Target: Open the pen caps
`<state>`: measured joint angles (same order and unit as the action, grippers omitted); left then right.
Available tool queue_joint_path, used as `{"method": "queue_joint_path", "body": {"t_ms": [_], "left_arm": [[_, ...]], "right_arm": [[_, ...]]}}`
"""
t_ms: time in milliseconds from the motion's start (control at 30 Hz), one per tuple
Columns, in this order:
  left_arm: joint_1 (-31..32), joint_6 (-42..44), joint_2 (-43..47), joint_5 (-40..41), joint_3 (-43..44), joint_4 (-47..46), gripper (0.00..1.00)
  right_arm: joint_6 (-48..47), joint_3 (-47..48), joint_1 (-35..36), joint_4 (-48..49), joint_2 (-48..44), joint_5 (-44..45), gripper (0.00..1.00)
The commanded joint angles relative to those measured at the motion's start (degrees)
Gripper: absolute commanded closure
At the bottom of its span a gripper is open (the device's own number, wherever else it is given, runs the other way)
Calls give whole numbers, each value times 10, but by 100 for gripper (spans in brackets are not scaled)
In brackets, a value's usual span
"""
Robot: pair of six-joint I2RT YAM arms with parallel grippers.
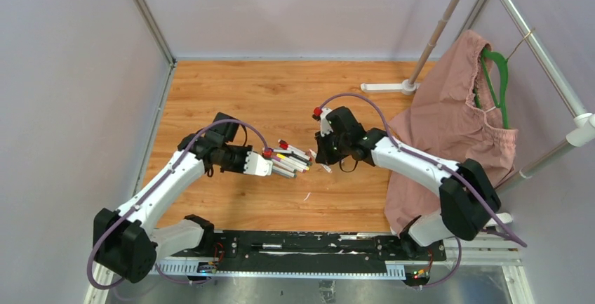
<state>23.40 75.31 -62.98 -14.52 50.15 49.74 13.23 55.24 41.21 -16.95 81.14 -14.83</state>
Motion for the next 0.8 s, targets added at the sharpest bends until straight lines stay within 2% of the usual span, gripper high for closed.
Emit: {"method": "queue_joint_path", "body": {"t_ms": [0,233,533,767], "left_arm": [[4,-17,-9,5,-53,15,100],[4,-51,-27,10,-111,-71,100],[4,-79,-88,43,-157,-175,100],[4,-96,-101,37,-152,-181,100]], "right_arm": [[-51,13,-6,45,65,142,100],[-81,4,-7,94,119,189,99],[-95,-18,-10,106,143,189,70],[-81,-47,-16,105,96,192,62]]}}
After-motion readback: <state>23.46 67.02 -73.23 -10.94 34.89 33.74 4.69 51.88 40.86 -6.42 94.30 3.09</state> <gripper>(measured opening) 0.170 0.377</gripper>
